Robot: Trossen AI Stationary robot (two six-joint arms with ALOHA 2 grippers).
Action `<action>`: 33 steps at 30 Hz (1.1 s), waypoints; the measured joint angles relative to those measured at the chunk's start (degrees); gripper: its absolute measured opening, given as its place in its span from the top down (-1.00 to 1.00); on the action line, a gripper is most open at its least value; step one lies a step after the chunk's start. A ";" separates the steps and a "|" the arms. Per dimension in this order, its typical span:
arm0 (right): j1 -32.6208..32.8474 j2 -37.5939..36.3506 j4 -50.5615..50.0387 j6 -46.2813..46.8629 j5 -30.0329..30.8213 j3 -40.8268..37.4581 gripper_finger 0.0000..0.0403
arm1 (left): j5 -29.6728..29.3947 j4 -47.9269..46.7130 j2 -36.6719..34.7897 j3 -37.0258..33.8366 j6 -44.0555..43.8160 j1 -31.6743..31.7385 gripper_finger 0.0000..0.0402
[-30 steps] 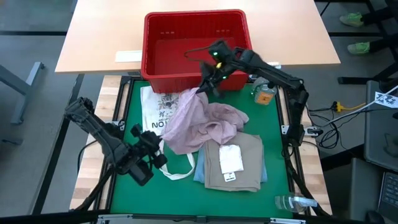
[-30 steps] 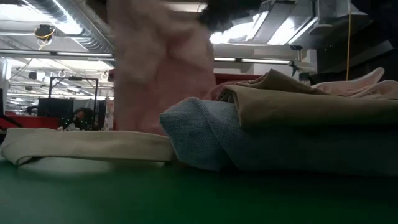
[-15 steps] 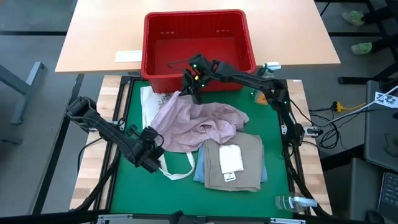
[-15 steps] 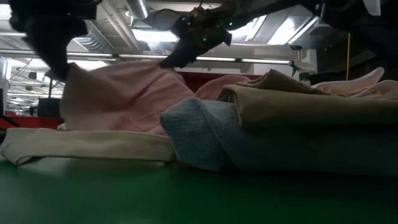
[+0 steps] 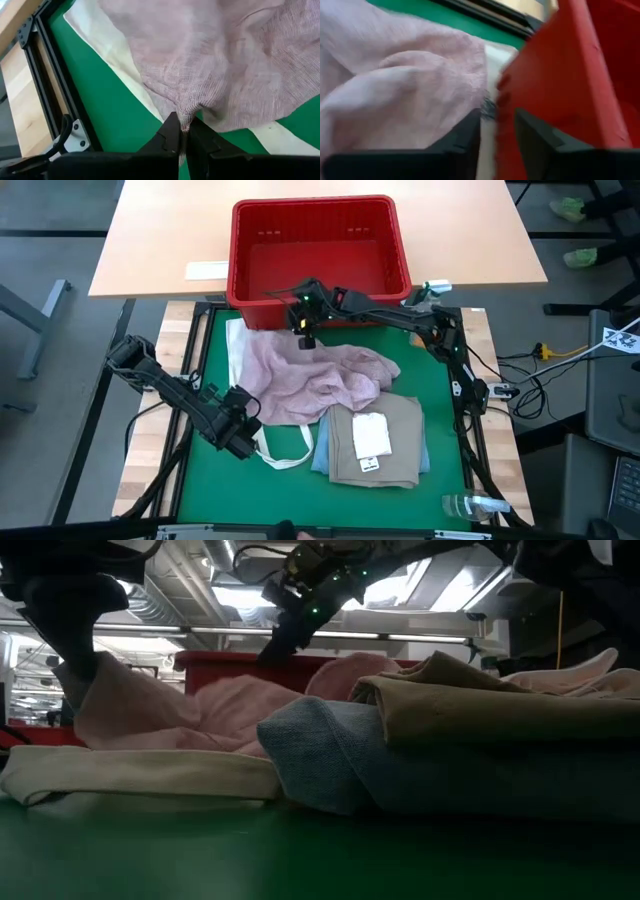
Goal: Fold laundry
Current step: Fold the pink polo
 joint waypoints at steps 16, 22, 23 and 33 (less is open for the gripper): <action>8.52 -3.09 -33.72 -2.78 28.11 14.74 0.03 | 2.82 1.50 -0.02 0.00 -0.19 0.04 0.97; 13.12 -11.29 -41.84 3.48 24.95 10.78 0.03 | 2.77 2.03 -0.02 0.00 -0.20 0.07 0.97; 13.52 -12.30 -44.23 6.11 24.07 10.75 0.03 | 2.73 2.18 -0.02 0.00 -0.20 0.07 0.97; 20.74 -21.85 -57.97 21.51 9.40 1.31 0.03 | 0.97 3.10 -0.02 0.00 -0.20 0.07 0.97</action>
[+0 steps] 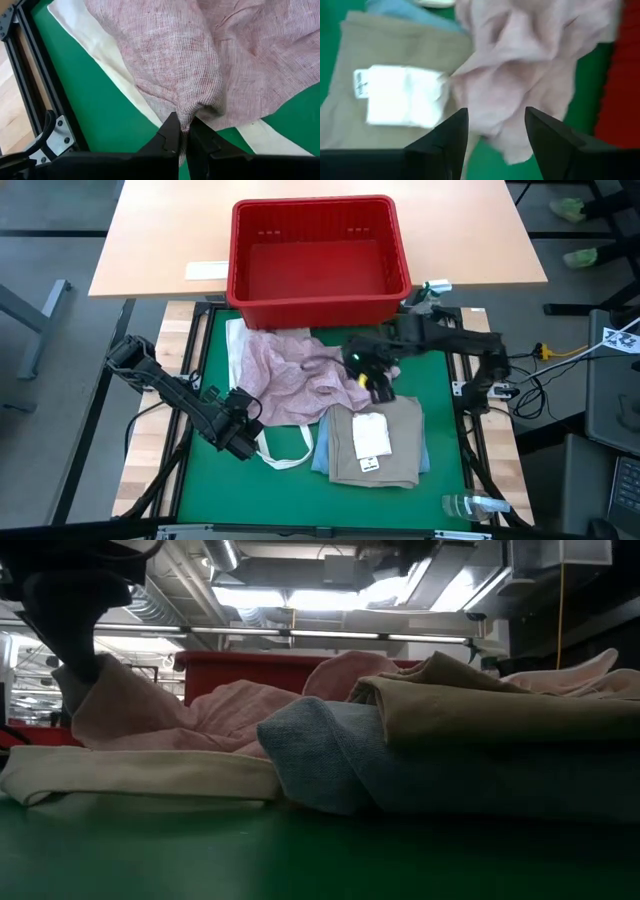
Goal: Fold laundry
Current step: Fold the pink polo
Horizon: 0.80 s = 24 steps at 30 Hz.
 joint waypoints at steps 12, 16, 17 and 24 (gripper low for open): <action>11.94 -11.92 13.72 12.91 4.46 -33.99 0.03 | -3.24 1.80 -0.02 0.00 0.15 0.01 0.97; 12.53 -11.06 17.87 10.52 6.60 -40.59 0.03 | -3.42 2.97 0.00 0.00 0.17 -0.02 0.96; 12.53 -10.81 19.10 10.45 7.82 -42.06 0.03 | -3.52 3.34 -0.01 0.00 0.17 -0.02 0.96; 12.35 -10.08 24.15 10.03 22.70 -46.30 0.03 | -3.73 4.53 0.00 0.00 0.20 -0.02 0.92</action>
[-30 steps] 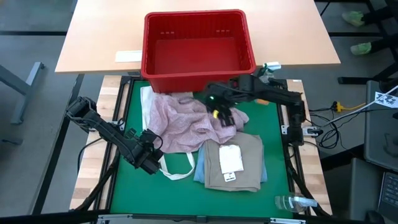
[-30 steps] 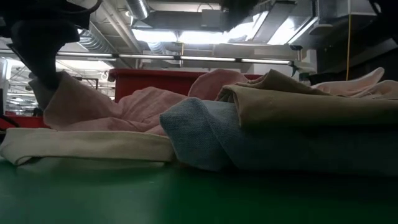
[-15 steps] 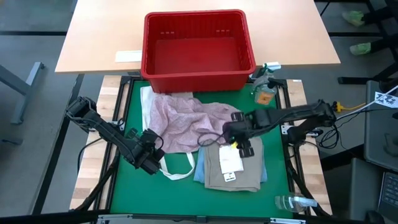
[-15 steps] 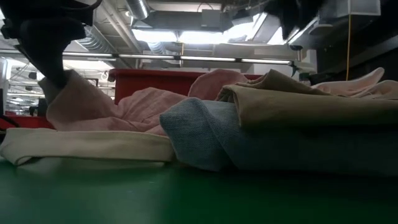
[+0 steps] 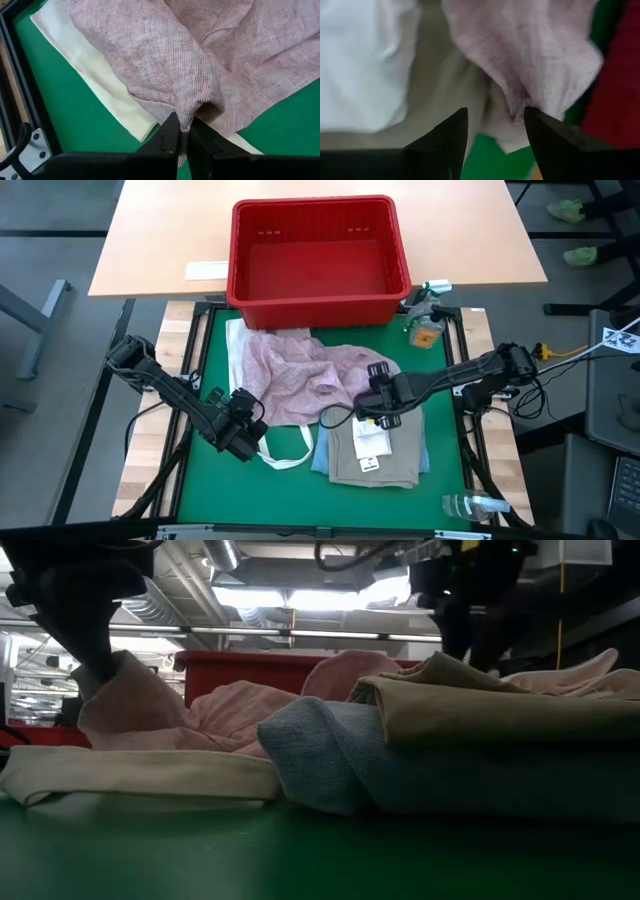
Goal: Fold laundry
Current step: Fold the pink polo
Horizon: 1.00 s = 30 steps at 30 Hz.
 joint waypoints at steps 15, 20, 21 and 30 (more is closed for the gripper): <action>-1.58 1.64 10.81 -4.31 2.70 -1.18 0.03 | -0.61 0.09 0.00 0.00 0.02 -0.02 0.92; -4.94 2.05 12.02 -4.34 3.39 -4.26 0.03 | -0.66 0.10 0.00 0.00 0.06 -0.02 0.91; -5.54 2.05 12.70 -4.35 3.42 -4.75 0.04 | -0.65 0.11 -0.01 0.00 0.09 -0.02 0.91; -8.44 1.70 14.72 -4.88 3.26 -5.88 0.70 | -1.51 0.10 0.00 0.00 0.09 -0.02 0.91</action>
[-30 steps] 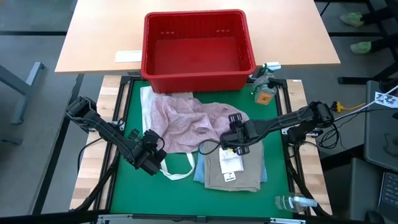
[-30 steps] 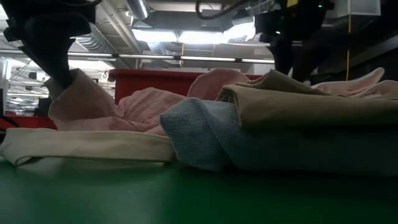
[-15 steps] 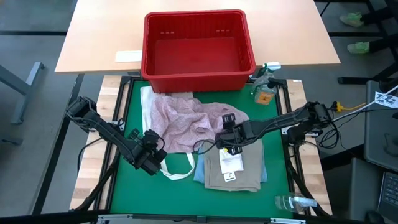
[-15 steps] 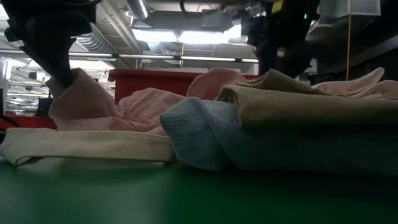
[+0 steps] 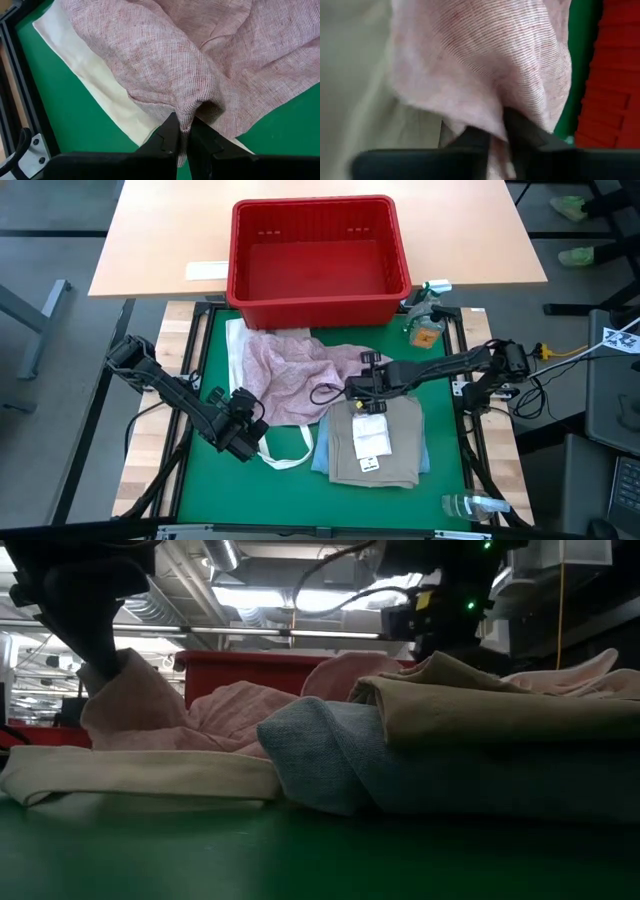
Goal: Fold laundry
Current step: Fold the pink polo
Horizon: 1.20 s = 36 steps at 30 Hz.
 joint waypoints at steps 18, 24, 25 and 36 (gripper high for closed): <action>0.49 -15.08 -16.16 -0.59 -3.03 20.13 0.94 | -0.48 0.38 0.00 0.00 5.03 0.15 0.81; 0.51 -17.49 -16.50 -0.61 -3.10 22.71 0.97 | -1.48 0.47 0.00 0.00 5.93 0.17 0.47; 0.51 -17.72 -16.92 -0.63 -3.10 22.73 0.97 | -2.24 0.68 0.00 0.00 5.89 0.17 0.41; 0.53 -19.84 -18.95 -1.09 3.00 22.75 0.99 | -16.32 2.72 -0.04 7.82 12.11 0.17 0.26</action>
